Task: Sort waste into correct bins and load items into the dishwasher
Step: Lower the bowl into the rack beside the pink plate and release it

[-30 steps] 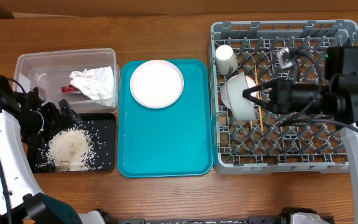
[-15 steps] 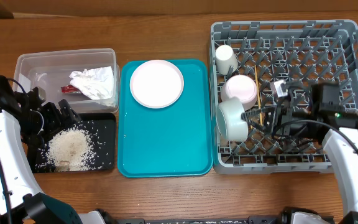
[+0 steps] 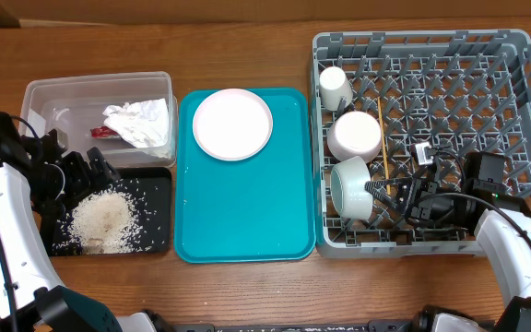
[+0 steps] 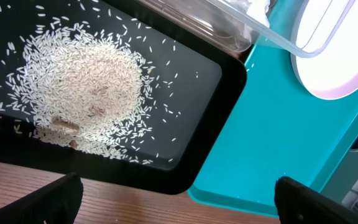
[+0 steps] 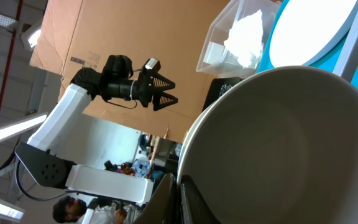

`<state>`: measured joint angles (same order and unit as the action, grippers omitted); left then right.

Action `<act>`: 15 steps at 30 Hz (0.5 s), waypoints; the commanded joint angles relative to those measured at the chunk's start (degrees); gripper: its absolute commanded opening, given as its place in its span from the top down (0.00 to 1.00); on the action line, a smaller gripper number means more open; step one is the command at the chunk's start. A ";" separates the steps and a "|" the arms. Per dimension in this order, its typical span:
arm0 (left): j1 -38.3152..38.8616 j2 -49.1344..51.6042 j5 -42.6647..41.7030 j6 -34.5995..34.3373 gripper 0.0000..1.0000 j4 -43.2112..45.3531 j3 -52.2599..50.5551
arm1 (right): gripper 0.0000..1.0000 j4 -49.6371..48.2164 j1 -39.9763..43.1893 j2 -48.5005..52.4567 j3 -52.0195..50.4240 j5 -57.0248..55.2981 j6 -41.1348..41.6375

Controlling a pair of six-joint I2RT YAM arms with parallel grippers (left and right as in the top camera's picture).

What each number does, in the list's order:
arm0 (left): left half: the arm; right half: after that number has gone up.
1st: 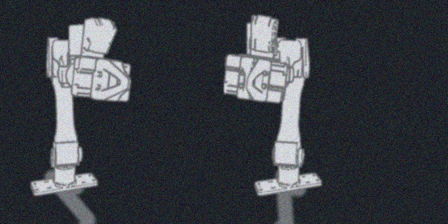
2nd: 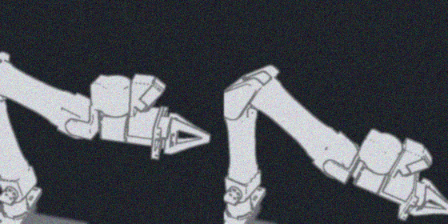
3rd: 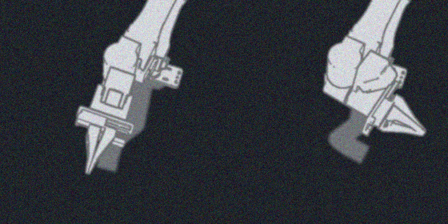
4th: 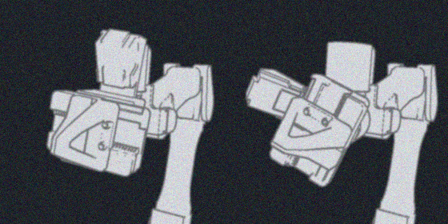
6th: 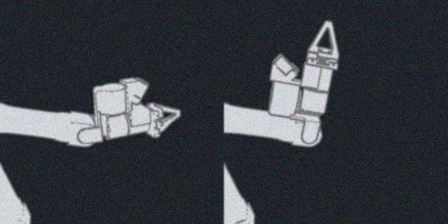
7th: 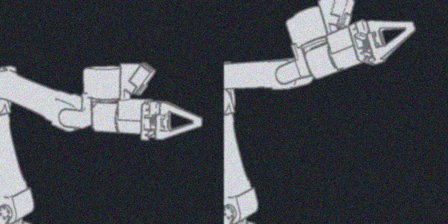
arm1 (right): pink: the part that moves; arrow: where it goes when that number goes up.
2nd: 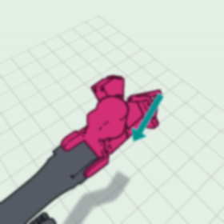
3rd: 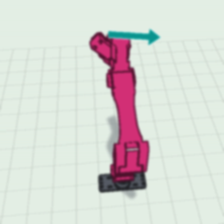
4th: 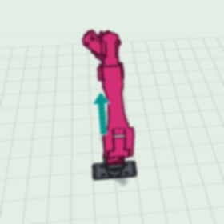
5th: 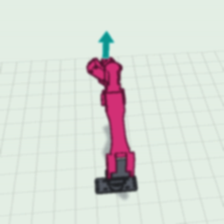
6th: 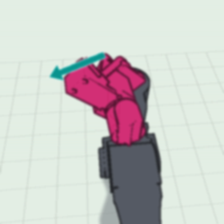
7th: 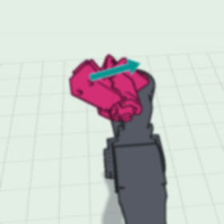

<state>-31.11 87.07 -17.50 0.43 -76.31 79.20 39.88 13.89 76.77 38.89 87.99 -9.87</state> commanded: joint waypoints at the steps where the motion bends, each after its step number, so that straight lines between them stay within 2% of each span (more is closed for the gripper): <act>1: 0.48 -0.28 0.11 0.87 0.00 0.07 1.11 | 0.96 -0.66 0.35 -0.09 -0.31 1.90 1.44; 8: 0.48 -0.28 0.11 0.87 0.00 0.07 1.11 | 0.96 -7.13 0.35 -0.09 -0.26 1.90 11.54; 15: 0.48 -0.28 0.11 0.87 0.00 0.07 1.11 | 0.96 -7.85 0.33 -0.09 -0.26 1.90 13.09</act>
<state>-31.11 87.07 -17.50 0.43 -76.31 79.20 32.36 13.89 76.77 38.83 87.99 0.99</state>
